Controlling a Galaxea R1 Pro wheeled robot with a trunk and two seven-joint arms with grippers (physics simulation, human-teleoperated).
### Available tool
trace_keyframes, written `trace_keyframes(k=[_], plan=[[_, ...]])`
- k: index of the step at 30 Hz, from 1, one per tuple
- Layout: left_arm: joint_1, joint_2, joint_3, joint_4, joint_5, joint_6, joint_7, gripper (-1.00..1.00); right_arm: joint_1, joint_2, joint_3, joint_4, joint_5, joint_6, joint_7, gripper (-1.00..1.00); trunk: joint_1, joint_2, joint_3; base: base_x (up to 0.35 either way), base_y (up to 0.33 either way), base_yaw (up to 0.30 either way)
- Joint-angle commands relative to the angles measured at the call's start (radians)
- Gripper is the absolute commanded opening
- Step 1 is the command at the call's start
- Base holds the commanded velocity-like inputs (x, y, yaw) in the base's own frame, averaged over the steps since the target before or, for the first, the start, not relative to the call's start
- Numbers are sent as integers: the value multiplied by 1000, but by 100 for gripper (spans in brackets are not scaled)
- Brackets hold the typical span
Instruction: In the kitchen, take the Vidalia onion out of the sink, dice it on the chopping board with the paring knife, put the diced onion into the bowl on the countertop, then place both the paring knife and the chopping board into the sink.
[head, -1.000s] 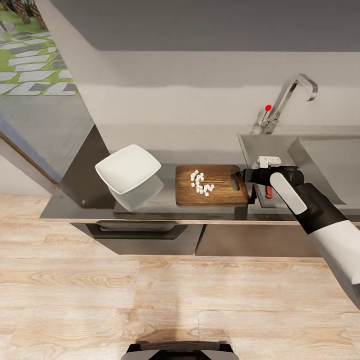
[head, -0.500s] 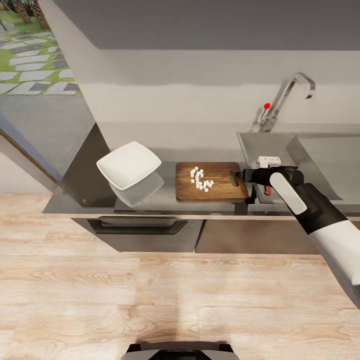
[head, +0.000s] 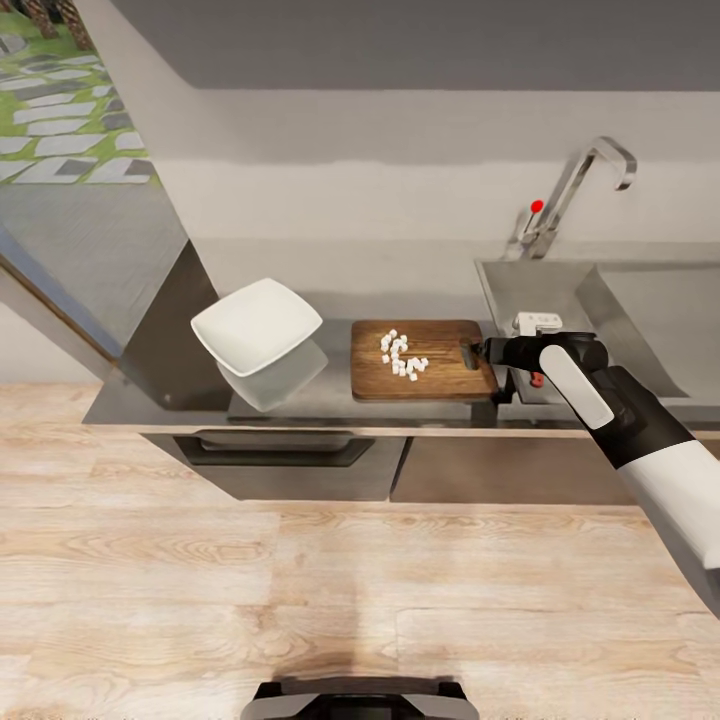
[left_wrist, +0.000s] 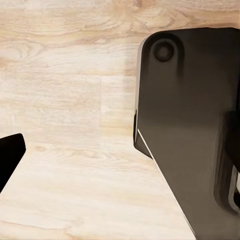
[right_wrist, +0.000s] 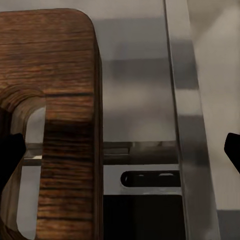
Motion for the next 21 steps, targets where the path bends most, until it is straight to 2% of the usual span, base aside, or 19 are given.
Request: trace_keyframes(k=[1,21], plan=[[0,1,-6,-2,6,-1,5,100,-1,-1,4,-1,-10,0,-10,100,1,-2,-2,0,0,0],[0,1,-6,5,6,-1,4,100,-1,-1,3,-1,-10,0,-10,100,1,-2,-6,-7,6,0]])
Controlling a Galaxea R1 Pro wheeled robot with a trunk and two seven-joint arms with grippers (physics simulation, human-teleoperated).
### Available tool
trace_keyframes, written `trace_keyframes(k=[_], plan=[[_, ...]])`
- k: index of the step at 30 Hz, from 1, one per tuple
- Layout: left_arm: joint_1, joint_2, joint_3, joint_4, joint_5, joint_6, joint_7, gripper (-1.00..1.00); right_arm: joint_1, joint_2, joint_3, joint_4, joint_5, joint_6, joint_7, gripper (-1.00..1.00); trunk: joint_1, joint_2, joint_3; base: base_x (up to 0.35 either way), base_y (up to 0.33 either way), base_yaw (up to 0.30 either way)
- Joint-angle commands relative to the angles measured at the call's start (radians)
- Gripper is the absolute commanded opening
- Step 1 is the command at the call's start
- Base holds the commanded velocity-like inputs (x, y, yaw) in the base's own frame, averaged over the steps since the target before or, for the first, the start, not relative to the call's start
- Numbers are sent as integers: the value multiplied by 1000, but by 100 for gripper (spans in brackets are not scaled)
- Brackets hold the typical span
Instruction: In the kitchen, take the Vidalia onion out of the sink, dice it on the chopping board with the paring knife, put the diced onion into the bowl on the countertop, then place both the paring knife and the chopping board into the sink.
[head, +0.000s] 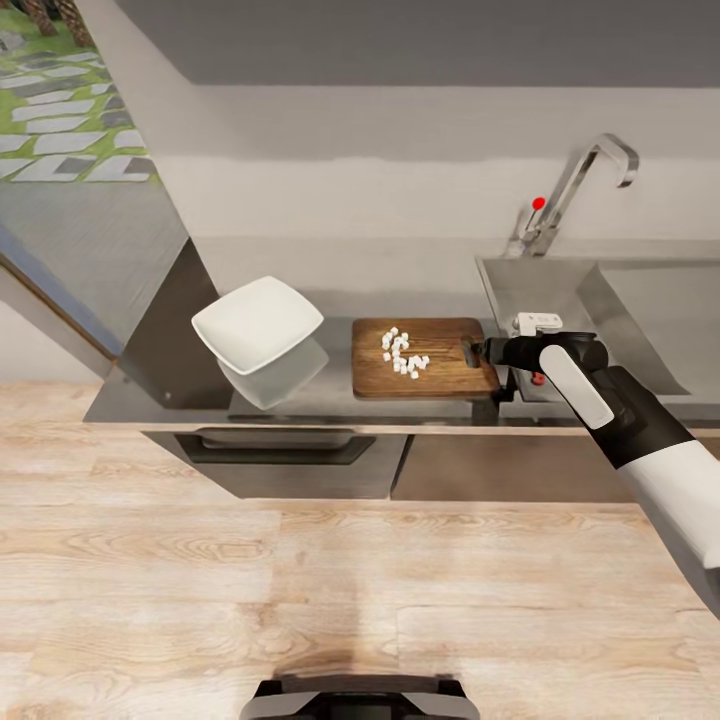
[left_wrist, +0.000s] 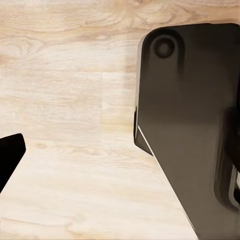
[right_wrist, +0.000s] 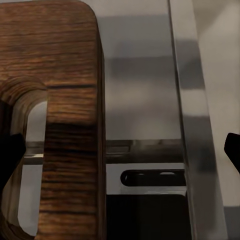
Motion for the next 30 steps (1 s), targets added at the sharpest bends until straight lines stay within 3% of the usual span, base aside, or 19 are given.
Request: trace_keyframes(k=[1,30], plan=[[0,1,-6,-1,6,-1,6,100,-1,-1,4,-1,-10,0,-10,100,1,-2,-2,0,0,0],[0,1,-6,5,6,-1,5,100,-2,-1,4,-1,-10,0,-10,100,1,-2,-10,0,10,0]])
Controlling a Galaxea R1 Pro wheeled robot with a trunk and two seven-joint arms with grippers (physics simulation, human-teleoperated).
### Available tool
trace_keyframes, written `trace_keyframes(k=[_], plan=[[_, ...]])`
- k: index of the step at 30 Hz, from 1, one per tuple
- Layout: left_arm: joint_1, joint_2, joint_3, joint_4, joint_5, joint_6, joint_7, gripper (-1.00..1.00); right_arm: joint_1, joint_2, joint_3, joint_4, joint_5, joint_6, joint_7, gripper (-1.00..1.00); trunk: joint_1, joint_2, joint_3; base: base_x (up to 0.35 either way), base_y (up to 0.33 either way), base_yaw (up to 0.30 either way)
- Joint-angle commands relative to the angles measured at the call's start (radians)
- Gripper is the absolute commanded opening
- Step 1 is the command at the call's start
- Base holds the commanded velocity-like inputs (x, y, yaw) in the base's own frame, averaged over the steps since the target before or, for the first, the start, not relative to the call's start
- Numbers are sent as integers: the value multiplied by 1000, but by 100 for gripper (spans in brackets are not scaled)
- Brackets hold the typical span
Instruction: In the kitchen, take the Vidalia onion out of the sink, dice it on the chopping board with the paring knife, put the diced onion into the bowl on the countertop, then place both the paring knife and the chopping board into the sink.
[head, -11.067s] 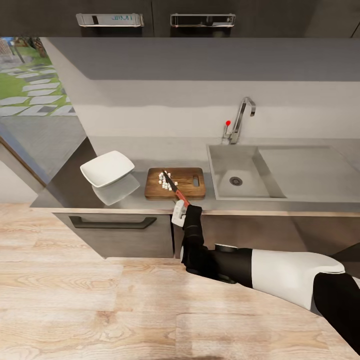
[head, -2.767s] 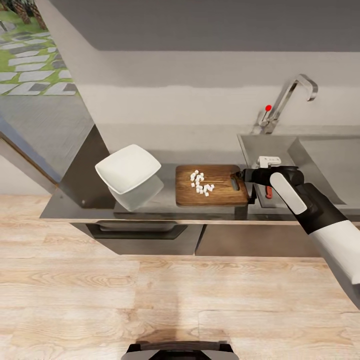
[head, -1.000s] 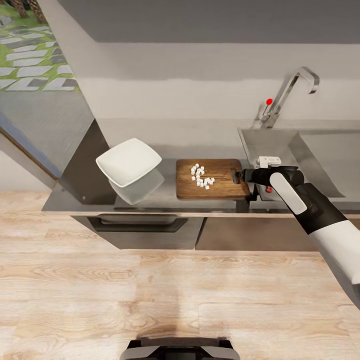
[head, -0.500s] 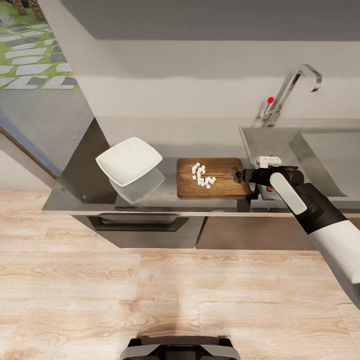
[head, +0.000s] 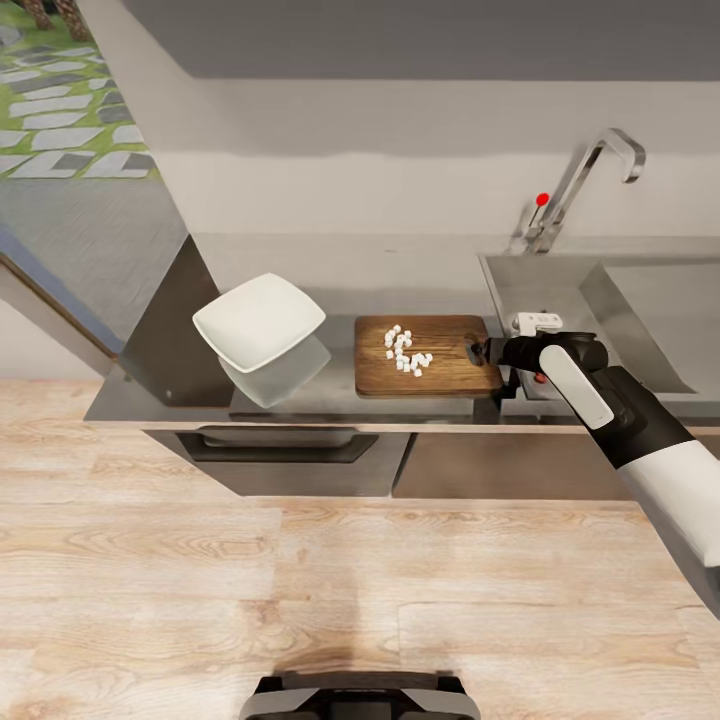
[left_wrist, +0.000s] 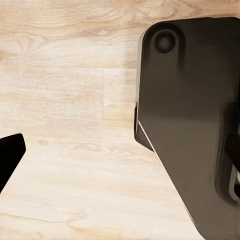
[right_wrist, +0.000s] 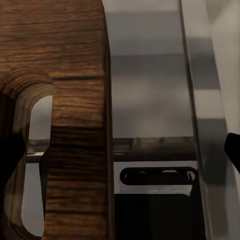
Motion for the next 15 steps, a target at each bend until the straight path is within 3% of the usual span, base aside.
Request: trace_keyframes(k=[1,15], plan=[[0,1,-6,-2,6,-1,5,100,-1,-1,4,-1,-10,0,-10,100,1,-2,-2,0,0,0],[0,1,-6,-2,6,-1,5,100,-1,-1,4,-1,-10,0,-10,100,1,-2,-12,0,0,0]])
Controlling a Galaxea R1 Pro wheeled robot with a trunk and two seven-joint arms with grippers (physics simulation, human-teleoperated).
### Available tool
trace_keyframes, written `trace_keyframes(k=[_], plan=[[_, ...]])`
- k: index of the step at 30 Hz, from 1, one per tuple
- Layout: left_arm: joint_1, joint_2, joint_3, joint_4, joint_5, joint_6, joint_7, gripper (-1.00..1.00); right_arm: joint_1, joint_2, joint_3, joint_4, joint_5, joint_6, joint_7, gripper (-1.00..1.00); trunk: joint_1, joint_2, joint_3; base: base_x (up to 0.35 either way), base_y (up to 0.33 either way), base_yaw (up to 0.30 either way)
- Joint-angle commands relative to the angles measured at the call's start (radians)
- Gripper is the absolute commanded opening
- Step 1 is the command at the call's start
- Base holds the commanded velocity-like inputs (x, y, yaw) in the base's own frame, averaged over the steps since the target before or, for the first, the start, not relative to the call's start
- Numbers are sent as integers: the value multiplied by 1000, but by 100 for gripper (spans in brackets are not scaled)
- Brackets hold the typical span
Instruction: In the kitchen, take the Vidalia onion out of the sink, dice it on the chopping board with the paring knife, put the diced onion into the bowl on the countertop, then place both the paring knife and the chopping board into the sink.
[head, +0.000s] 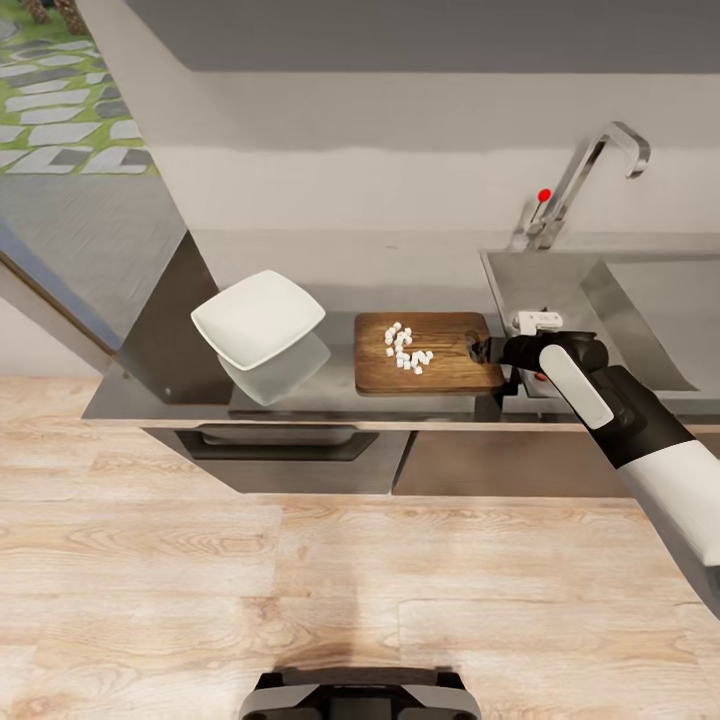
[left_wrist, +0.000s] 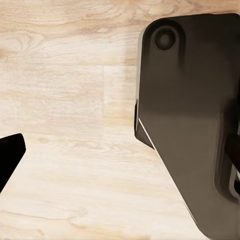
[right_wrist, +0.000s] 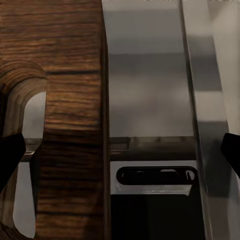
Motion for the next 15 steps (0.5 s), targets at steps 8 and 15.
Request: trace_keyframes(k=[8,15], plan=[[0,1,-6,-2,6,-1,5,100,-1,-1,4,5,-27,-2,-10,100,1,-1,-2,0,0,0],[0,1,-6,-1,6,-1,5,100,-1,-1,4,5,-27,-2,-10,-100,1,-1,-2,0,0,0]])
